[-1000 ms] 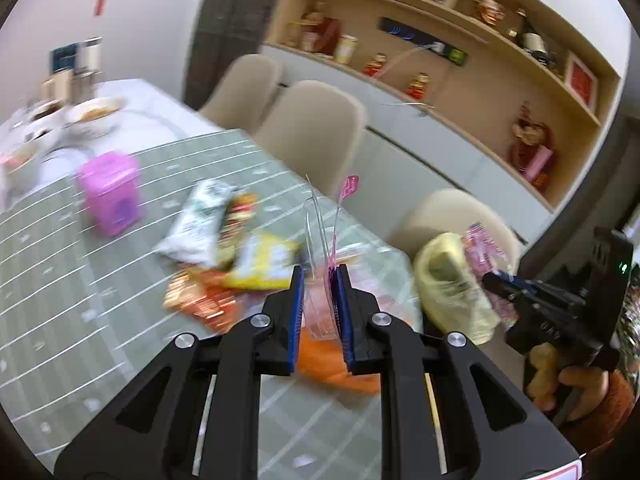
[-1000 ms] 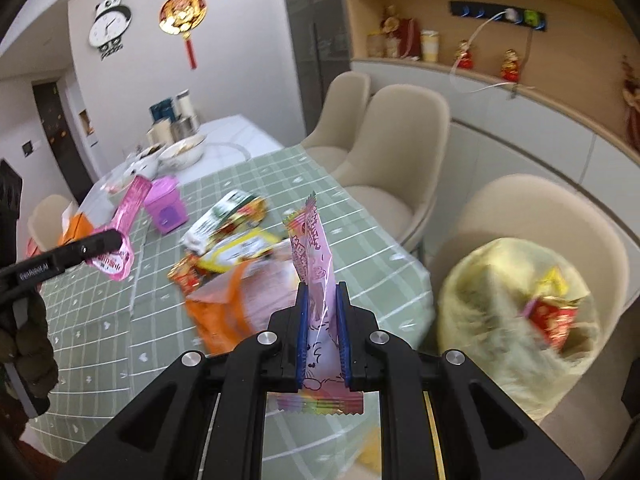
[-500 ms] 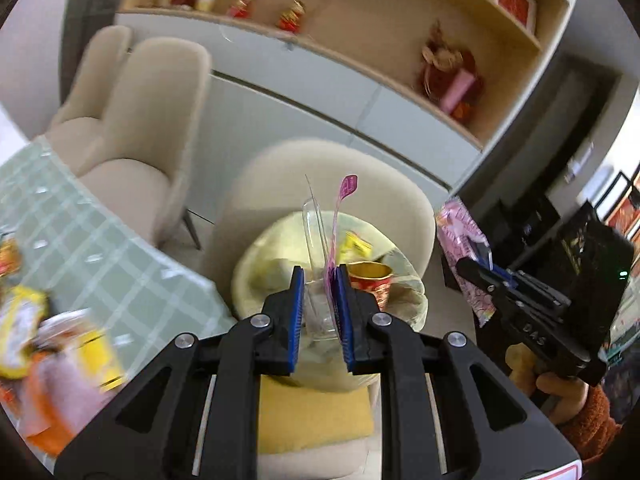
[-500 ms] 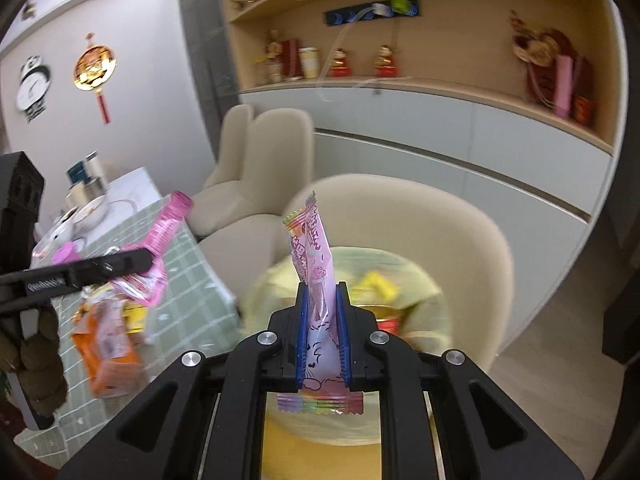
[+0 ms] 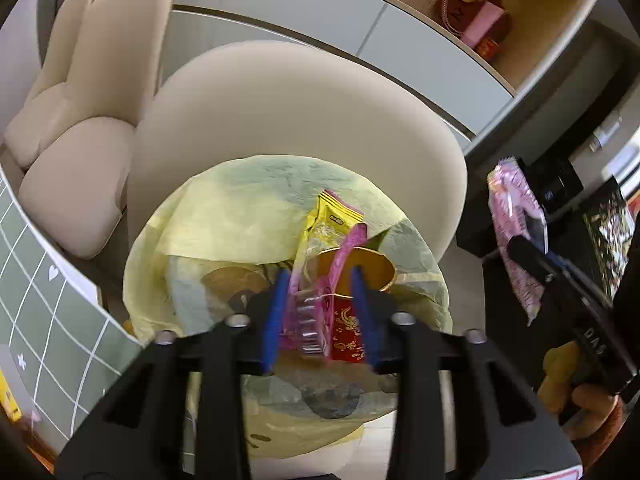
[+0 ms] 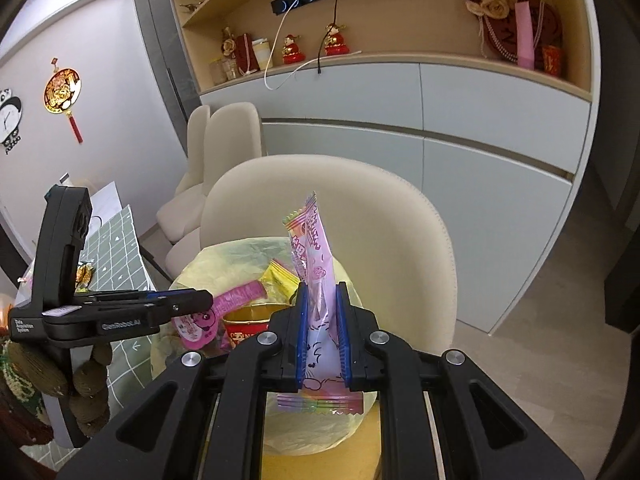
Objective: Collect trash
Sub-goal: 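Carry both items to the bin and release them inside, then move both open grippers back toward the orange bread bag on the table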
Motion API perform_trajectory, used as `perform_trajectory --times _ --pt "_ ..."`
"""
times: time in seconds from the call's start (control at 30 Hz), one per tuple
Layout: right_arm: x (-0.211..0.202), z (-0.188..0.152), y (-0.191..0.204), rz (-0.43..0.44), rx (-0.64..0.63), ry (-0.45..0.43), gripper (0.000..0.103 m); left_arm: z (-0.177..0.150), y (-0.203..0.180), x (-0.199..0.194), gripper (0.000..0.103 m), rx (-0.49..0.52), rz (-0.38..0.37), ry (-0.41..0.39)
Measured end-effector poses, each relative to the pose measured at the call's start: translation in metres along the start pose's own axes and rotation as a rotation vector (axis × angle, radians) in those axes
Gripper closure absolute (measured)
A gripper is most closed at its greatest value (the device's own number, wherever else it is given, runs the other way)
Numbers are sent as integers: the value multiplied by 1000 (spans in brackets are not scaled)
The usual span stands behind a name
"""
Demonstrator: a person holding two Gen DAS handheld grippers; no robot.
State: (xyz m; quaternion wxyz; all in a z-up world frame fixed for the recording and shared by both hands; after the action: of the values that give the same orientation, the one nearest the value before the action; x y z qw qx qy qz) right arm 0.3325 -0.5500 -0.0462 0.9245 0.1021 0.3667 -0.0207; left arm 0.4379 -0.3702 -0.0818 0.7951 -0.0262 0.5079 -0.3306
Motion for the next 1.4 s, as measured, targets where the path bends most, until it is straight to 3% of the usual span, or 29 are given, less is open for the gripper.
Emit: perform_trajectory --times 0.2,0.4,0.57,0.73,0.87,0.93,1.13,1.4 --pt "26 0 19 84 -25 31 89 -13 21 -31 62 -57 68 -61" --pt "53 -2 70 164 -134 78 89 -30 43 -66 62 -119 135 -108" --pt "103 -22 77 88 -186 220 89 -47 56 -96 58 -143 194 -153" --pt "126 -40 72 54 -182 304 89 -63 60 -123 56 -126 254 -218" --pt "117 -37 78 70 -167 284 86 -75 62 -136 56 -117 294 -224" --pt "111 -36 80 55 -181 256 72 -81 64 -145 55 -117 316 -235" --pt "82 -32 78 2 -192 182 63 -95 66 -168 54 -108 356 -266" --pt "29 -28 94 11 -129 77 63 -117 77 -199 54 -101 448 -306"
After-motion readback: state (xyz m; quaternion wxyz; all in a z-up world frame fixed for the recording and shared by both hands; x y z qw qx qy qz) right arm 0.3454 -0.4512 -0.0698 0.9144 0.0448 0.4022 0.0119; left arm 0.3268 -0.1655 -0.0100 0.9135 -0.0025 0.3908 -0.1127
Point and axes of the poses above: each gripper's, at about its wrist camera, not at the fingertips, and x roughly the way its jaws point, y to its left, z to its top, the point moved 3 cm from there along x, roughly the way its jaws point, and after that the axes turned 2 degrees about y, right-handed, at the moved point
